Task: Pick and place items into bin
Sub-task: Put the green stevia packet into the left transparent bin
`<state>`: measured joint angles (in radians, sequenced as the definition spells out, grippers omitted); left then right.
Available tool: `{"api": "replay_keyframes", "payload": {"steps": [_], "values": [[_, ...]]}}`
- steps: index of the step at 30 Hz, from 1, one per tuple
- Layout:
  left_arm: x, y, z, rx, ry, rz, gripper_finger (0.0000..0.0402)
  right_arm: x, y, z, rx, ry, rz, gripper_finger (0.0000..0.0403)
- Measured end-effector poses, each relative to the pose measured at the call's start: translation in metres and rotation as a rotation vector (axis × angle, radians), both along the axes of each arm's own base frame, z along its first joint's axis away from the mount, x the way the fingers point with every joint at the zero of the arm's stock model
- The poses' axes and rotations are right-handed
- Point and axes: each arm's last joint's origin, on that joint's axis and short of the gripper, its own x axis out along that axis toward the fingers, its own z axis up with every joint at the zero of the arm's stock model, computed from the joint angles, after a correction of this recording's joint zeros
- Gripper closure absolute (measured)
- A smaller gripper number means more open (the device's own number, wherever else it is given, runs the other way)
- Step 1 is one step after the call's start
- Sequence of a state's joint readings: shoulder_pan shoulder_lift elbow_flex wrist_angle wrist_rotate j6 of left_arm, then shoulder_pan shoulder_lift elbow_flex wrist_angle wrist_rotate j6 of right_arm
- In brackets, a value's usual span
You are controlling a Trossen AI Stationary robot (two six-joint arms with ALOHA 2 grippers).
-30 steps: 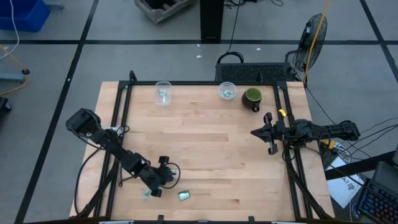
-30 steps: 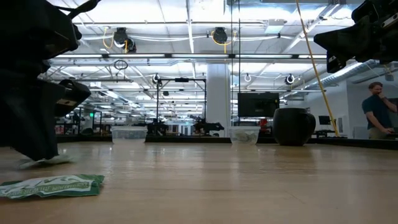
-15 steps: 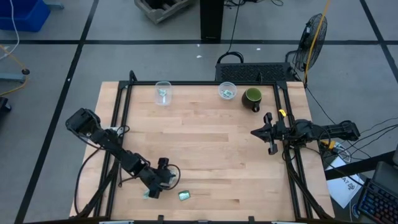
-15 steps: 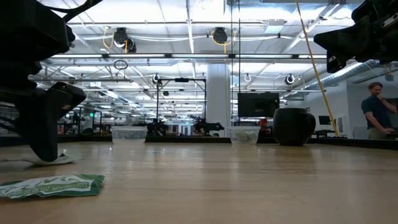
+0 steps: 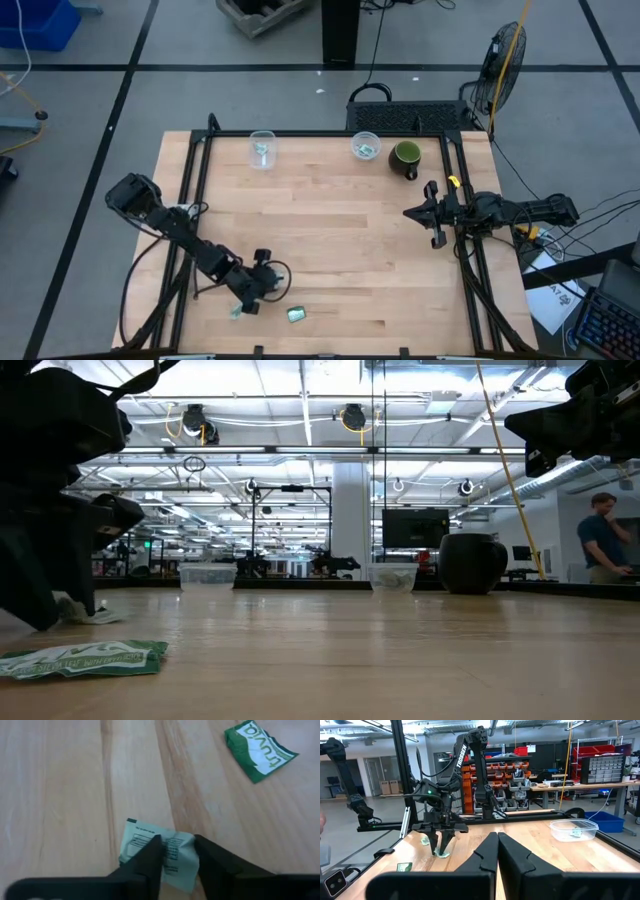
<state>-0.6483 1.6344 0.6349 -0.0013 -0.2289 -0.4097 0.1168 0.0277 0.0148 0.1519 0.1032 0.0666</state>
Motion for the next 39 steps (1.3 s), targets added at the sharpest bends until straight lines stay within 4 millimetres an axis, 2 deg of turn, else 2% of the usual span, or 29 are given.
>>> {"api": "replay_keyframes", "payload": {"steps": [9, 13, 19, 28, 34, 39], "values": [[-0.001, 0.002, 0.003, 0.084, -0.038, -0.043, 0.039, 0.0, 0.0, 0.0, 0.0, 0.0, 0.0, 0.0399], [0.0, 0.011, 0.014, 0.143, -0.083, -0.023, 0.0389, 0.0, 0.0, 0.0, 0.0, 0.0, 0.0, 0.0399], [0.002, 0.038, 0.042, 0.262, -0.178, 0.098, 0.0373, 0.0, 0.0, 0.0, 0.0, 0.001, 0.0, 0.0399], [-0.001, 0.103, 0.083, 0.602, -0.28, 0.437, 0.0393, 0.0, 0.0, 0.0, 0.0, 0.002, 0.0, 0.0398], [-0.002, 0.157, 0.106, 0.638, -0.307, 0.653, 0.0365, 0.0, 0.0, 0.0, 0.0, 0.001, 0.0, 0.0399], [-0.008, 0.201, 0.114, 0.645, -0.271, 0.756, 0.0375, 0.0, 0.0, 0.0, 0.0, 0.0, 0.0, 0.0398]]}}
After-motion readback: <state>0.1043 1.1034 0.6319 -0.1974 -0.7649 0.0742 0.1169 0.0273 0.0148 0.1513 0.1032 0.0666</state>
